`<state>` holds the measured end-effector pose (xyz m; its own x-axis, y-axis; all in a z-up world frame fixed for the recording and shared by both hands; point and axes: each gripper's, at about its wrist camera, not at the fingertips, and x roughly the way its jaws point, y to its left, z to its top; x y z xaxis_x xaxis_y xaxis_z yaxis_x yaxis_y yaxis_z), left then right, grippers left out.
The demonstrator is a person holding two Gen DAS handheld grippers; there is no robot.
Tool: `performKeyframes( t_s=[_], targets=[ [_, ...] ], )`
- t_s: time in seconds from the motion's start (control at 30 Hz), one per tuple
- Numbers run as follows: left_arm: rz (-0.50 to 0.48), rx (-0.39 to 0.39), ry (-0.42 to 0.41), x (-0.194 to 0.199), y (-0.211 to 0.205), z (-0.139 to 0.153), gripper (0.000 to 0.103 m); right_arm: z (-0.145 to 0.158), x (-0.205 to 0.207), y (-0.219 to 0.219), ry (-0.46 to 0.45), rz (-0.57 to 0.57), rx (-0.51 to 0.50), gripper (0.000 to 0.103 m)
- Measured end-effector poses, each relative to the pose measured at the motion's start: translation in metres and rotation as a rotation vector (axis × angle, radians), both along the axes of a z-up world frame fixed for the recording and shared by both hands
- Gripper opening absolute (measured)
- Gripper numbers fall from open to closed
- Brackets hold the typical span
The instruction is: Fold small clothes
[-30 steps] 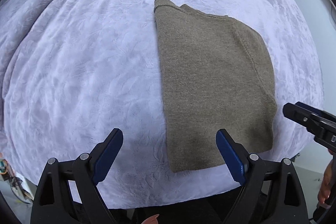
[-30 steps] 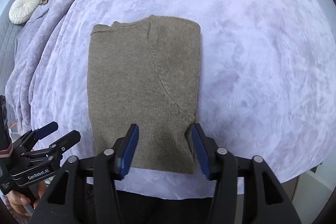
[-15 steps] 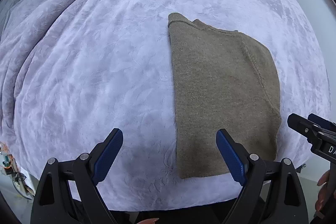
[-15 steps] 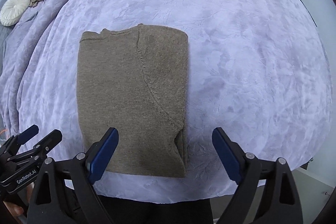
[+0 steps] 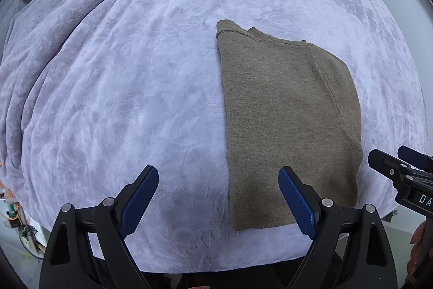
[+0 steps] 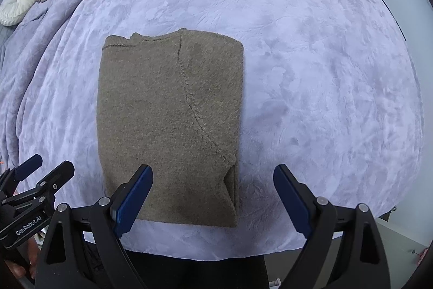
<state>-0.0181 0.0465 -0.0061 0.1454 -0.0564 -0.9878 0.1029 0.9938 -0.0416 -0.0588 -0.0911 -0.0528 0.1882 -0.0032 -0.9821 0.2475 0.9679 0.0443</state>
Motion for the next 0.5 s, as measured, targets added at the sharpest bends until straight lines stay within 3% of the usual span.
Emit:
performKeyframes(
  t_s=[0.5],
  targets=[
    [0.003,0.002,-0.001,-0.0005,0.0028,0.0029,0.091,0.0002,0.0006,0.0057,0.01,0.015,-0.002,0.092]
  ],
)
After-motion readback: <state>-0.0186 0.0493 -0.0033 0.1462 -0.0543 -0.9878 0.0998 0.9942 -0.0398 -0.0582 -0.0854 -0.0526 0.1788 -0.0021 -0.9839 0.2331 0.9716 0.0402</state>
